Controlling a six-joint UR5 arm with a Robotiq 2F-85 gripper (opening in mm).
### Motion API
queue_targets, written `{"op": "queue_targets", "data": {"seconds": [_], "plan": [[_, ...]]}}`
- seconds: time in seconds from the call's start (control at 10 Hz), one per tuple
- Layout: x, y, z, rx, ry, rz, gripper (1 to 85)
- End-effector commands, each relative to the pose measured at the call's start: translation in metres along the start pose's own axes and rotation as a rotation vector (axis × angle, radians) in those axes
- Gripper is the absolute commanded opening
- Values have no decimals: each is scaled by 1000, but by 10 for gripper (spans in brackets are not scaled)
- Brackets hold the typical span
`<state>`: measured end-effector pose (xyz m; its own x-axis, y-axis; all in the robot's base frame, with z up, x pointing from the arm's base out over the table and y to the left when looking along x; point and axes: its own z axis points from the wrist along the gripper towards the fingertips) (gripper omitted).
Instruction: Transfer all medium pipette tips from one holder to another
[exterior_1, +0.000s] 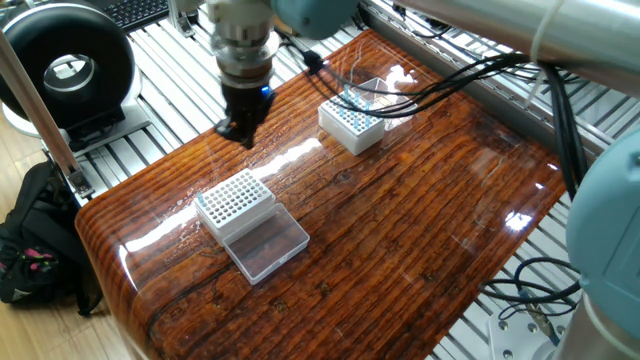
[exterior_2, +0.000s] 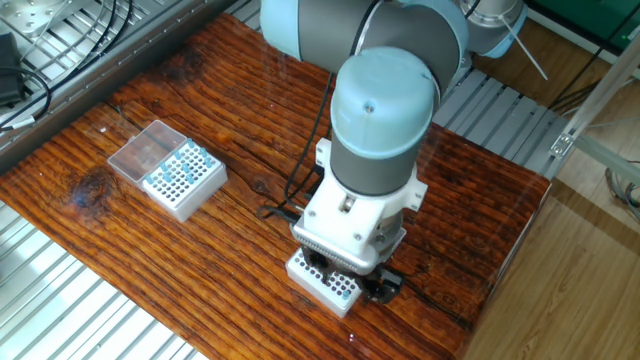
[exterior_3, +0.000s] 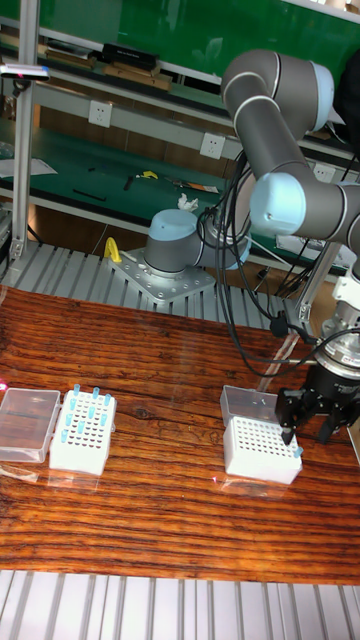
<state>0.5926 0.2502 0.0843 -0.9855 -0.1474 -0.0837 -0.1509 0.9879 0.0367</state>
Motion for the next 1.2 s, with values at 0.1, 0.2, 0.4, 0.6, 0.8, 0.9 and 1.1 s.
{"op": "queue_targets", "data": {"seconds": [0.1,0.2,0.4,0.6,0.8,0.9,1.1], "plan": [[-5,3,3,12,8,27,533],[-5,0,7,19,11,29,513],[-4,-1,10,26,15,34,487],[-2,0,11,28,15,41,460],[-1,1,12,28,15,46,433],[1,1,13,33,14,50,413],[3,2,14,36,13,51,397]]}}
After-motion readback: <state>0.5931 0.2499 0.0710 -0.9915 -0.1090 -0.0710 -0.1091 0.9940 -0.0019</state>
